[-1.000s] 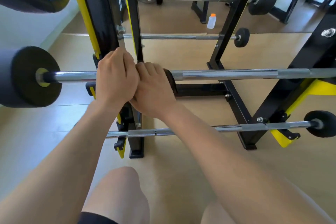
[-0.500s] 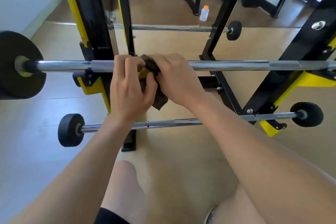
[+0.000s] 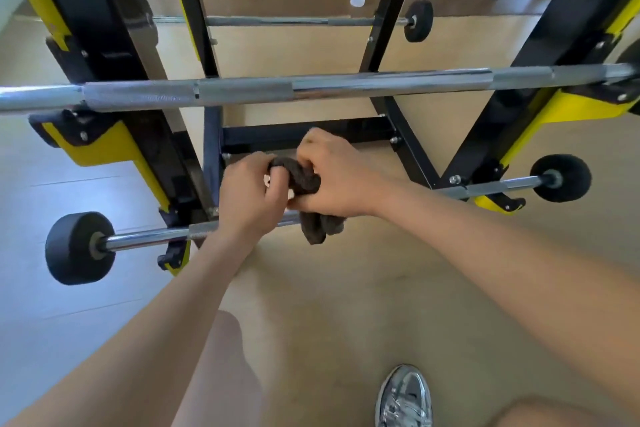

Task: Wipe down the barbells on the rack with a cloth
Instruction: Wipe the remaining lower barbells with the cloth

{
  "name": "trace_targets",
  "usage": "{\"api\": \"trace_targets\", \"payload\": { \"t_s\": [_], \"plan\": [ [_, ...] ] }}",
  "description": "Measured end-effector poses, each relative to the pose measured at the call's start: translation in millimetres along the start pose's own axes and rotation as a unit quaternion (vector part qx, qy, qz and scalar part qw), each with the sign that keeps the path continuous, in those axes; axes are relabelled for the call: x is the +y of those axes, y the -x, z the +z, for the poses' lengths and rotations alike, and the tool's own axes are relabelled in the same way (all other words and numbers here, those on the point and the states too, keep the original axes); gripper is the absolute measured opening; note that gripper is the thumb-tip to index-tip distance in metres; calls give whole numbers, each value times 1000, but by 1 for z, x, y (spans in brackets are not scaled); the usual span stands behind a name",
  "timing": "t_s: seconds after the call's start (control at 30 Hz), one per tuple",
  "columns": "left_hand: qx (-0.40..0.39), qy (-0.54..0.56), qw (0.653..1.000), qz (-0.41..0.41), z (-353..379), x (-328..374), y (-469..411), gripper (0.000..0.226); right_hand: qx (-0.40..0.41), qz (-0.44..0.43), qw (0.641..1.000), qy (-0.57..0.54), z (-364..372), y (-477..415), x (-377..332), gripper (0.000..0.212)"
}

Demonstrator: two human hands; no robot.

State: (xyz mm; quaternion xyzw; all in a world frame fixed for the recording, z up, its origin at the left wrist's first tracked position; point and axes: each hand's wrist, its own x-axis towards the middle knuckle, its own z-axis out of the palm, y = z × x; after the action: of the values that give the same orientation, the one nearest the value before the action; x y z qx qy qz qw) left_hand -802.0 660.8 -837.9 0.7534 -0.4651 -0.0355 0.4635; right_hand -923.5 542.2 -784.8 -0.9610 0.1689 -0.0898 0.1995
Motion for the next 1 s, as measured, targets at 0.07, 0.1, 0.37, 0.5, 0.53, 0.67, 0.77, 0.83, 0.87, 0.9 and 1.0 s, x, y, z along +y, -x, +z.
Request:
{"api": "trace_targets", "payload": {
  "t_s": [0.07, 0.1, 0.37, 0.5, 0.53, 0.67, 0.77, 0.83, 0.87, 0.9, 1.0],
  "plan": [
    [-17, 22, 998, -62, 7, -10, 6, 27, -30, 63, 996, -51, 18, 10, 11, 45],
    [-22, 16, 996, -90, 11, -14, 9, 24, -31, 97, 991, -83, 29, 15, 16, 45],
    [-70, -169, 967, -175, 25, -63, 38, 11, 74, 280, 930, -225, 95, 33, 59, 59],
    [-3, -202, 973, -116, 25, -70, 44, 13, 233, 212, 938, -149, 108, 13, 63, 42],
    [-2, -211, 971, -110, 25, -70, 41, 14, 266, 203, 939, -83, 110, 6, 63, 41],
    [-10, -264, 959, -100, 28, -81, 38, 20, 246, 200, 915, 249, 140, -13, 55, 33],
    [7, -281, 954, -103, 25, -89, 41, 31, 159, 172, 950, 207, 185, -9, 30, 49],
    [28, -280, 954, -106, 17, -93, 40, 26, 108, 129, 962, 216, 202, -3, 25, 63],
    [35, -277, 954, -111, 11, -94, 39, 23, 86, 100, 964, 232, 203, -4, 26, 65],
    [42, -273, 954, -114, 4, -96, 39, 21, 64, 72, 964, 248, 201, -7, 28, 64],
    [71, -258, 957, -117, -20, -104, 41, 19, 19, -22, 960, 279, 203, -26, 18, 59]
  ]
}}
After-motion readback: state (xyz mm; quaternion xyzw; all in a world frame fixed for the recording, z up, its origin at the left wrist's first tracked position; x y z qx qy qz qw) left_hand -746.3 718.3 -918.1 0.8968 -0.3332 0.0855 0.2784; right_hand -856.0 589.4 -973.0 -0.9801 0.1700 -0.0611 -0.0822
